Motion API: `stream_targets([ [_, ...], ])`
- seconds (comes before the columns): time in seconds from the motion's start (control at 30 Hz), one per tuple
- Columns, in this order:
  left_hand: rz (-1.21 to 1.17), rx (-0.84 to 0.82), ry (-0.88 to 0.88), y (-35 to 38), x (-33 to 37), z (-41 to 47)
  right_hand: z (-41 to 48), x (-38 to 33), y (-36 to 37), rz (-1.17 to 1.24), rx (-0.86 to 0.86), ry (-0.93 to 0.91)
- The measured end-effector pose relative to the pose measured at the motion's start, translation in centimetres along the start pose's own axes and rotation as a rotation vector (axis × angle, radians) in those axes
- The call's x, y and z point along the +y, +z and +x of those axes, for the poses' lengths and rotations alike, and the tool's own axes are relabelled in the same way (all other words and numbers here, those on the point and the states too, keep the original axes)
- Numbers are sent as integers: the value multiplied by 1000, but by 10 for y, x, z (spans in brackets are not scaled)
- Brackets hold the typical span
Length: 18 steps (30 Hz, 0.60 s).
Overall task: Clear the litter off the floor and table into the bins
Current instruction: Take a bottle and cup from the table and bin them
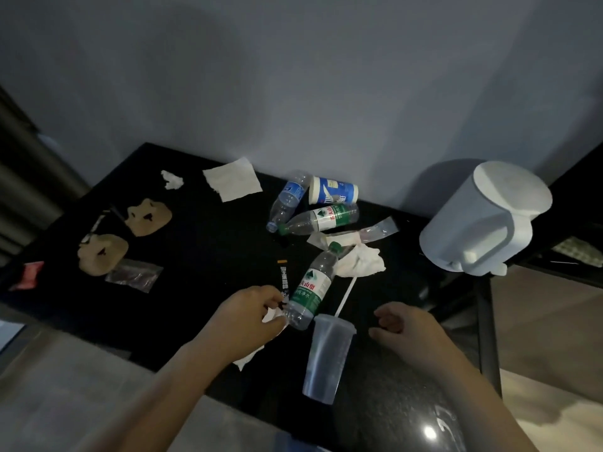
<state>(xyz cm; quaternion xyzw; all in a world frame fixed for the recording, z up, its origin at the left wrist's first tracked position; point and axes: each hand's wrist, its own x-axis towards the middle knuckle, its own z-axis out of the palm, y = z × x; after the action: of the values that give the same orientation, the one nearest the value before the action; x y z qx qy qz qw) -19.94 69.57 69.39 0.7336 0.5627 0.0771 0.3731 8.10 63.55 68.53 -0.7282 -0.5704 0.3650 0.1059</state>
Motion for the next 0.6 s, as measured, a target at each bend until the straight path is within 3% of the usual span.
stream_targets([
  [0.4,71,-191,101,0,-8,71,25,3,19,94,9,220],
  [0.6,175,-336,190,-2,-9,111,22,-11,51,125,122,372],
])
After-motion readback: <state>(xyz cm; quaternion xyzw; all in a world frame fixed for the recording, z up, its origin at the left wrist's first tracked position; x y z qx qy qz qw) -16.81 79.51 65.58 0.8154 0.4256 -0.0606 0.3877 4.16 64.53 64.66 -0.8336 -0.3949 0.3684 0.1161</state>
